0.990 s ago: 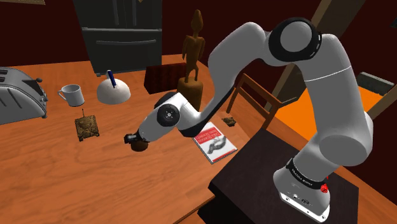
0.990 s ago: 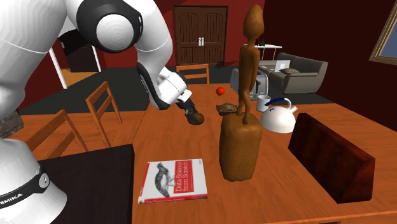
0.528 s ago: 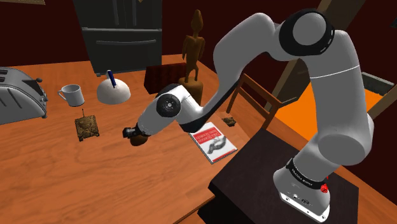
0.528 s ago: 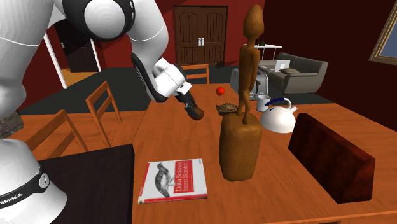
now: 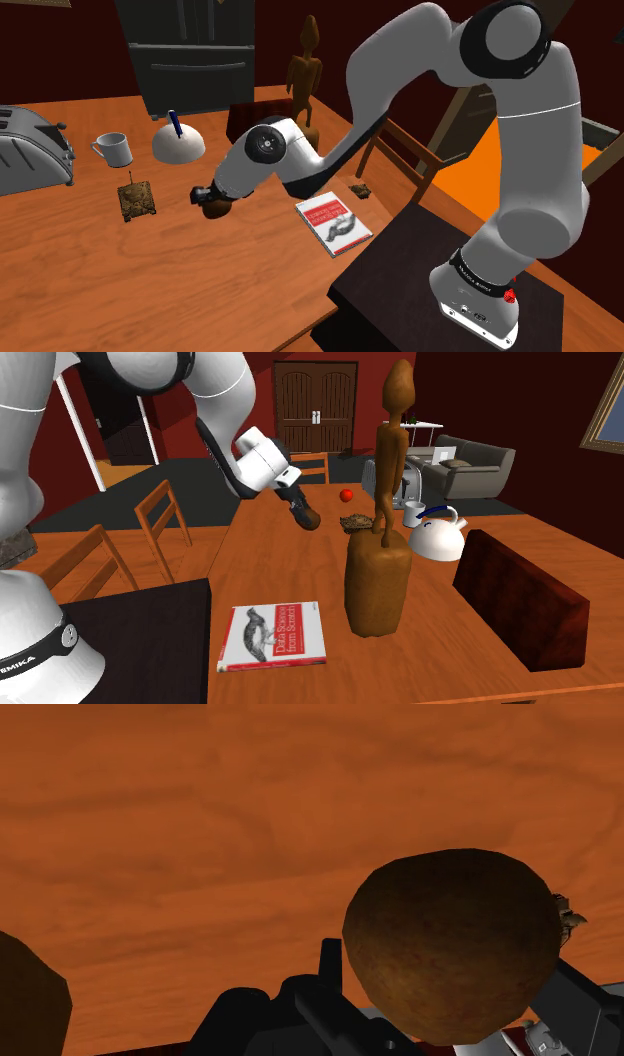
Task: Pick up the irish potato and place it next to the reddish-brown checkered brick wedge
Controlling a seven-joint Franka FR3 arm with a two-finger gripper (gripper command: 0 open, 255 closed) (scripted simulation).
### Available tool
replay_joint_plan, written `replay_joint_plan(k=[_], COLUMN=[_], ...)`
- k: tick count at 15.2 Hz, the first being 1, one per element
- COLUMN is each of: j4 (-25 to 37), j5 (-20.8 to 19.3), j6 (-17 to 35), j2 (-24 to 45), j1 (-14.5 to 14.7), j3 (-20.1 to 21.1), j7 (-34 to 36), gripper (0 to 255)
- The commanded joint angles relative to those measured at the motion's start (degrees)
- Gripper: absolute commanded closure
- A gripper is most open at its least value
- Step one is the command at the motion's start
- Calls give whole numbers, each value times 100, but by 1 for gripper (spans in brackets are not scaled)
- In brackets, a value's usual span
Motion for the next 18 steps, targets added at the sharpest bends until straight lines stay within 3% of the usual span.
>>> replay_joint_plan(k=[1, 18], j4=[-46, -198], j5=[151, 1611], j6=[-8, -187], j2=[-116, -1039], j1=[-65, -708], j3=[77, 855], j7=[-115, -1297], gripper=[255, 255])
